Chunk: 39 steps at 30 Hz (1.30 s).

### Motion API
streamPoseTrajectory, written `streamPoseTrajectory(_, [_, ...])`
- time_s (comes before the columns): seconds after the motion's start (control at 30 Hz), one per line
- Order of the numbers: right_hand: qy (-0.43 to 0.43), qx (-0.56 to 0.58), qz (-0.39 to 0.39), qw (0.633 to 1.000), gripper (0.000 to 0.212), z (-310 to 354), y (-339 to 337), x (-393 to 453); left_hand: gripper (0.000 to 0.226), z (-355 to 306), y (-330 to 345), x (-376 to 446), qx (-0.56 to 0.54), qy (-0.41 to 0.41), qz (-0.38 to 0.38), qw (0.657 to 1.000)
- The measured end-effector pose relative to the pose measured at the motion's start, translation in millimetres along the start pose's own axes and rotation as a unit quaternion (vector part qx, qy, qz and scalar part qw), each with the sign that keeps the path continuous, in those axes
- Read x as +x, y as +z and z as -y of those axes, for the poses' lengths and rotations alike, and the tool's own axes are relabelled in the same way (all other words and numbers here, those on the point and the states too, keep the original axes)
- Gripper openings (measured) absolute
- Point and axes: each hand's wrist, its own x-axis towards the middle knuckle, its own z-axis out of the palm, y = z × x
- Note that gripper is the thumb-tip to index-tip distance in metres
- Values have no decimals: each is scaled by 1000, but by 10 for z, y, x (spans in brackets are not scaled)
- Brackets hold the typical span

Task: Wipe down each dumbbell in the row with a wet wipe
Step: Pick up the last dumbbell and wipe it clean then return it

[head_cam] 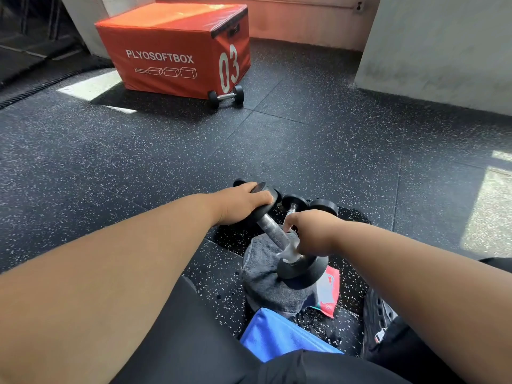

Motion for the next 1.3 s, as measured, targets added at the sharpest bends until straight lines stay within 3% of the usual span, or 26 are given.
streamPoseTrajectory(0.17, [8,38,32,999,65,111,83,-79,103,-19,6,-5,7,4,-5,1000])
streamPoseTrajectory(0.3, [-1,24,5,1000,55,117,200,-68,106,-14,7,-5,7,4,-5,1000])
streamPoseTrajectory(0.4, [19,76,-9,997,47,92,274,-37,106,-19,11,-21,9,0,-6,1000])
streamPoseTrajectory(0.5, [9,92,-3,996,41,90,306,-2,96,-28,12,-37,4,2,-6,1000])
streamPoseTrajectory(0.63, [4,137,-21,990,55,91,315,23,90,-10,5,-43,1,8,-5,1000])
streamPoseTrajectory(0.83, [-10,323,-107,940,54,220,161,101,79,-26,11,-29,1,18,-12,1000])
streamPoseTrajectory(0.93, [4,411,-144,900,43,305,88,175,90,-38,19,-40,10,22,-17,1000])
streamPoseTrajectory(1.07, [13,552,-68,831,41,279,195,264,89,-52,33,-25,4,28,-18,999])
streamPoseTrajectory(1.17, [1,544,-11,839,21,210,197,274,109,-47,29,-1,19,20,-14,1000])
streamPoseTrajectory(1.3, [-27,503,40,863,18,155,124,248,118,-36,31,15,21,18,-14,1000])
